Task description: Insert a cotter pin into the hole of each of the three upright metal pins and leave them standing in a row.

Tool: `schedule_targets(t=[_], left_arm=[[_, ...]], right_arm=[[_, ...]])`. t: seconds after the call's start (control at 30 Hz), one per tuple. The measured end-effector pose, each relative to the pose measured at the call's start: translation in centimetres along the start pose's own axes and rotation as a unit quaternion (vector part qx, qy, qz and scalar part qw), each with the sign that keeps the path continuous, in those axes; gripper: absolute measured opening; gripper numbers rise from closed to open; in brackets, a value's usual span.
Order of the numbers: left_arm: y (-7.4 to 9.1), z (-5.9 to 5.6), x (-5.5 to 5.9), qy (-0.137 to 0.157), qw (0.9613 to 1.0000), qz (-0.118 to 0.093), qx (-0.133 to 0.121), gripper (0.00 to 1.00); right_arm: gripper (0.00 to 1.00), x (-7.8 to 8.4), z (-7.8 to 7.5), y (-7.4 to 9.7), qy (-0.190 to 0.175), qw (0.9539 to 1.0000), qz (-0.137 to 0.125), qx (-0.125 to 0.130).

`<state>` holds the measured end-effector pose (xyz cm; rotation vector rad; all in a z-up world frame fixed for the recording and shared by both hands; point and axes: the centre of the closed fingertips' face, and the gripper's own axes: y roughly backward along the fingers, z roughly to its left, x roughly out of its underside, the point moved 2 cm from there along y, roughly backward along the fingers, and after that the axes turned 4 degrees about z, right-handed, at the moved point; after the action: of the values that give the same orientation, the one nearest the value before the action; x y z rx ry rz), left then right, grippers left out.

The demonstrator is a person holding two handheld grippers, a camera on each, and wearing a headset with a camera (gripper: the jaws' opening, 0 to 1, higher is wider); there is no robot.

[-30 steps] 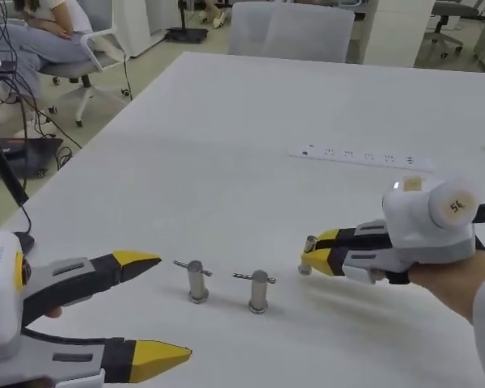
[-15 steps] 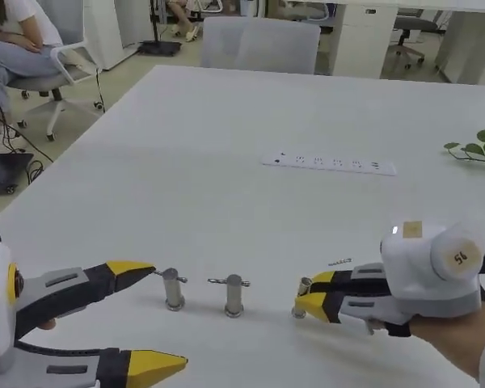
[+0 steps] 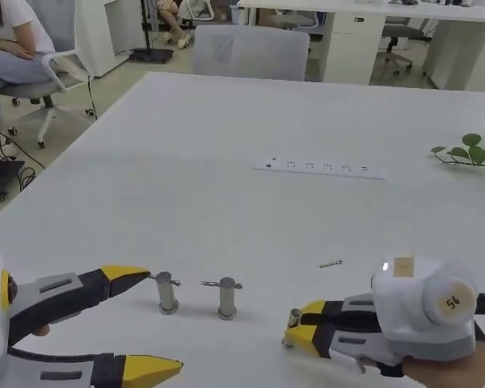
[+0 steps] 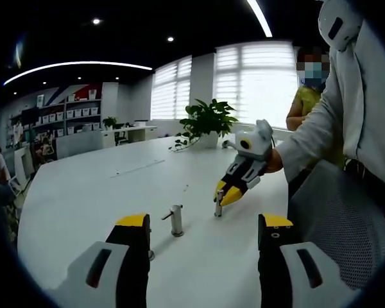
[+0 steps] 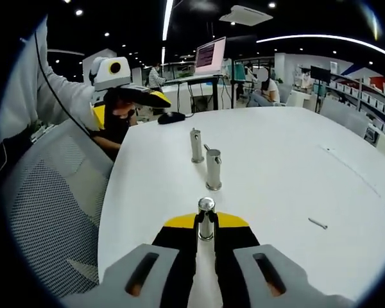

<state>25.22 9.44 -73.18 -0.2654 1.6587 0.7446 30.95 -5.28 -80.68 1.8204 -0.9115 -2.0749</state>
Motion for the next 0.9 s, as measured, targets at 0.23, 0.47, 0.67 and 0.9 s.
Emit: schedule_targets(t=[0.23,0.47,0.67,0.9], left_arm=[[-0.1,-0.3,0.2,0.001,1.0000,0.002,0.003,0.68],[0.0,-0.2,0.2,0.002,1.0000,0.002,0.004,0.68],[0.0,-0.2,0.3,0.002,1.0000,0.003,0.005,0.68],[-0.2,-0.2,0.2,0.000,1.0000,0.002,0.006,0.67]], right_arm=[[0.09,0.8,0.6,-0.3,-0.002,0.9999,0.005,0.008],[0.09,1.3,0.8,-0.5,-0.005,1.0000,-0.002,0.008],[0.10,1.2,1.0,-0.6,0.013,0.9999,-0.005,0.008],[0.18,1.4,0.8,-0.5,-0.008,1.0000,-0.005,0.003]])
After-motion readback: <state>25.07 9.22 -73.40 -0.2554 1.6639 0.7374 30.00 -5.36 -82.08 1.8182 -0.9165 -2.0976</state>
